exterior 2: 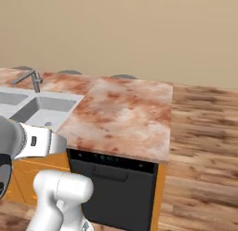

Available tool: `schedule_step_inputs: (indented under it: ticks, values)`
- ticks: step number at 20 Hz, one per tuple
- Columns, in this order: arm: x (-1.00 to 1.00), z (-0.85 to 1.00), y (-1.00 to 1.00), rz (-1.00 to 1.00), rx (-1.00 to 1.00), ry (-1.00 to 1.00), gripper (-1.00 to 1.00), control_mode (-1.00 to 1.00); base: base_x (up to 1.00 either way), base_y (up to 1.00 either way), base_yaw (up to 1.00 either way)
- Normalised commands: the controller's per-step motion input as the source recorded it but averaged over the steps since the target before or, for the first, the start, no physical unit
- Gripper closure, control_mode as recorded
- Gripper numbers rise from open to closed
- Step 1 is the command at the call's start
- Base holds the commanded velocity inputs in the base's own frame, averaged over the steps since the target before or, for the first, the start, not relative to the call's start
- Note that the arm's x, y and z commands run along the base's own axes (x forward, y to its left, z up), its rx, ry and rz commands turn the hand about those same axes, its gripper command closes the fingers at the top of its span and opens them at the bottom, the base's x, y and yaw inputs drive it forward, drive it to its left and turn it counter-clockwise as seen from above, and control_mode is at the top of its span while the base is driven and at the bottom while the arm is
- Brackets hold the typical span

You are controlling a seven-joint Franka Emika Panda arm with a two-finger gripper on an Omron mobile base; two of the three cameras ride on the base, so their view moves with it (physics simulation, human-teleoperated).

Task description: Open the cabinet. Pick the sponge and place it next to the sink. Then close the cabinet.

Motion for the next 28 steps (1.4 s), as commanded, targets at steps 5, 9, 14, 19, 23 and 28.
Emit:
schedule_step_inputs:
  ticks: [5, 9, 14, 19, 23, 28]
  values:
    - [0.0, 0.0, 0.0, 0.0, 0.0, 0.0, 1.0, 1.0, 0.01, 0.85, -0.39]
    - [0.0, 0.0, 0.0, 0.0, 0.0, 0.0, 1.0, 1.0, 0.0, 1.0, -0.09]
    - [0.0, 0.0, 0.0, 0.0, 0.0, 0.0, 1.0, 1.0, 0.55, 0.56, 0.0]
    - [0.0, 0.0, 0.0, 0.0, 0.0, 0.0, 1.0, 1.0, 1.0, -0.02, 0.14]
    - [0.0, 0.0, 0.0, 0.0, 0.0, 0.0, 1.0, 1.0, 0.94, -0.27, 0.12]
    - [0.0, 0.0, 0.0, 0.0, 0.0, 0.0, 1.0, 1.0, 0.33, -0.23, 0.0]
